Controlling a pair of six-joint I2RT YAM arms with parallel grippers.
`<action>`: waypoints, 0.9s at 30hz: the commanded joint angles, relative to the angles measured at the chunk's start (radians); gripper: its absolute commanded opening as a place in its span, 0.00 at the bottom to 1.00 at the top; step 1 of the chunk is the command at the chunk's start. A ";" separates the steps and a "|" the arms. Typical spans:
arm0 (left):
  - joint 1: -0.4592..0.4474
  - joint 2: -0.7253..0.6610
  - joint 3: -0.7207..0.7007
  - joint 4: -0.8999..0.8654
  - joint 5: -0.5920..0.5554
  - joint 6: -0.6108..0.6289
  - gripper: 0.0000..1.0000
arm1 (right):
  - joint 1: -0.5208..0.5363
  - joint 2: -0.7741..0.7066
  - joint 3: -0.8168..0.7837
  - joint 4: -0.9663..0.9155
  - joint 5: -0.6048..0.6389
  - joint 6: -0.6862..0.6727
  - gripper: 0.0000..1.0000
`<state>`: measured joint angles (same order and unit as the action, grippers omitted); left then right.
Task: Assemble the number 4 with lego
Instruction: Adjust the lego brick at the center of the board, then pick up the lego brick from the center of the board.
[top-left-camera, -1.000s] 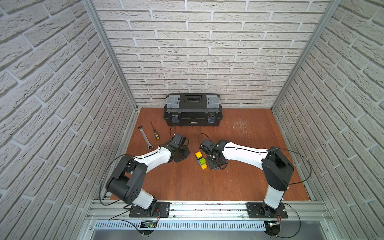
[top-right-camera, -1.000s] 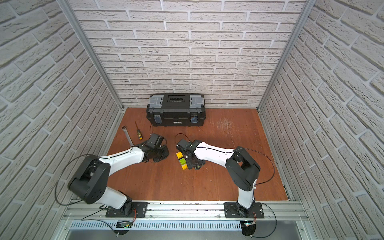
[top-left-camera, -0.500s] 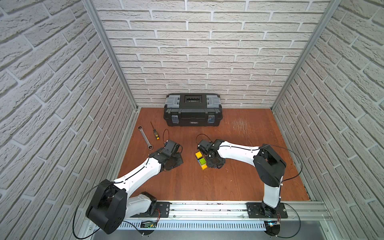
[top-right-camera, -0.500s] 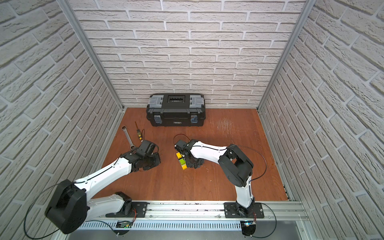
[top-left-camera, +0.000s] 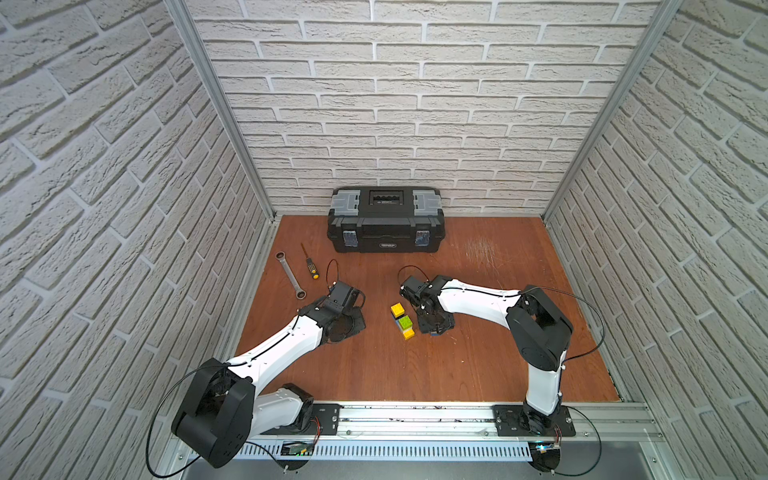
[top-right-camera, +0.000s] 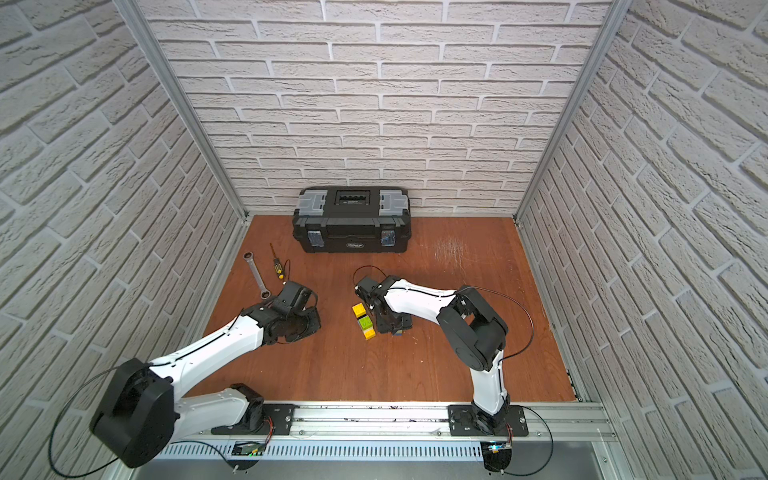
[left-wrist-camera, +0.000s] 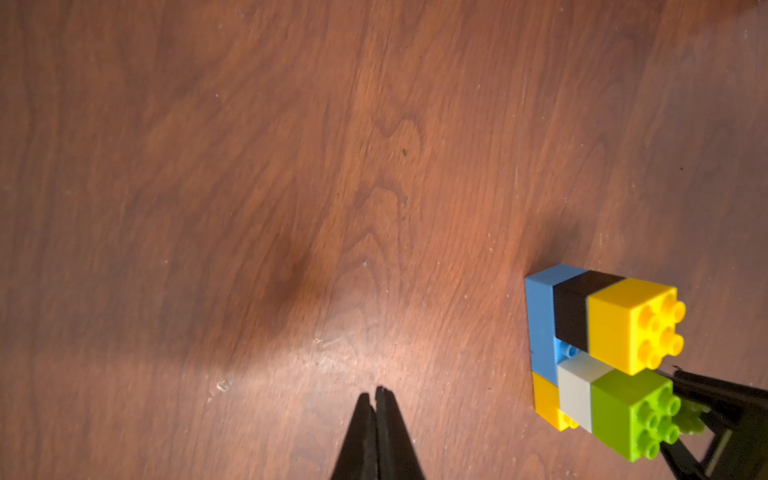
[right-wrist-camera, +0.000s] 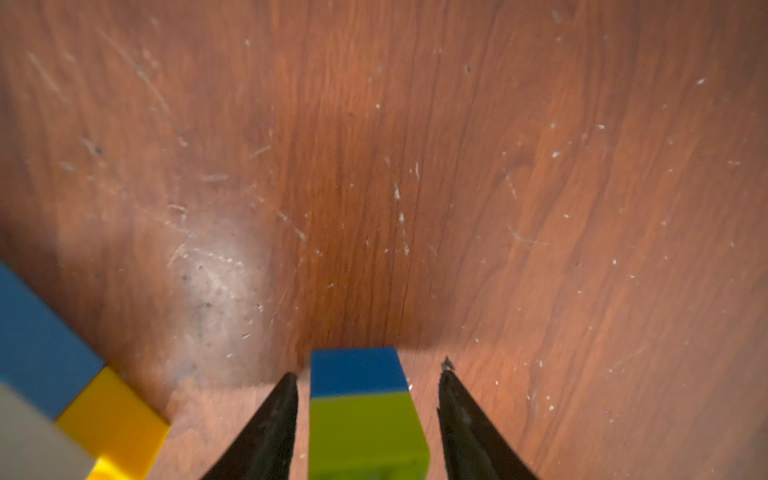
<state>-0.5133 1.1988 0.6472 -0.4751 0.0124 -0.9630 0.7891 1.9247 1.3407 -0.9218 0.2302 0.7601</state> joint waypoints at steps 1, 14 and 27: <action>0.000 -0.029 0.008 -0.019 -0.004 -0.007 0.10 | 0.029 -0.066 0.065 -0.062 0.043 -0.029 0.60; 0.059 -0.189 -0.033 -0.014 -0.015 -0.045 0.34 | 0.157 -0.009 0.186 -0.016 -0.085 -0.267 0.66; 0.087 -0.168 -0.053 -0.002 0.035 -0.034 0.29 | 0.141 0.166 0.308 -0.063 -0.058 -0.303 0.56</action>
<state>-0.4362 1.0191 0.5987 -0.4946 0.0315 -1.0065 0.9333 2.0903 1.6176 -0.9627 0.1631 0.4656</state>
